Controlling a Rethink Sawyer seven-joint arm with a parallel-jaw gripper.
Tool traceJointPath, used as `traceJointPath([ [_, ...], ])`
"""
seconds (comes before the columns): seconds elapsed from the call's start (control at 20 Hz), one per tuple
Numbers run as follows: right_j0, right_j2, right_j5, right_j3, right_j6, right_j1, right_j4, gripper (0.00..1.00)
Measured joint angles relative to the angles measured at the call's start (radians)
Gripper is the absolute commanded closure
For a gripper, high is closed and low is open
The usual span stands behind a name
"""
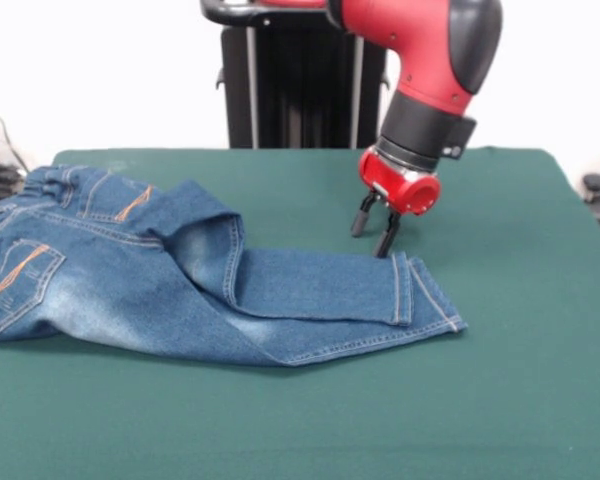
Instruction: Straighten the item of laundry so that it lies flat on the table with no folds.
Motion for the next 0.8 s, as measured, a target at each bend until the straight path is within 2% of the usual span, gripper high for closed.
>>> traceJointPath([
  [0.8,-0.049,0.003,0.0,0.0,0.0,-0.062,-0.002,0.0],
])
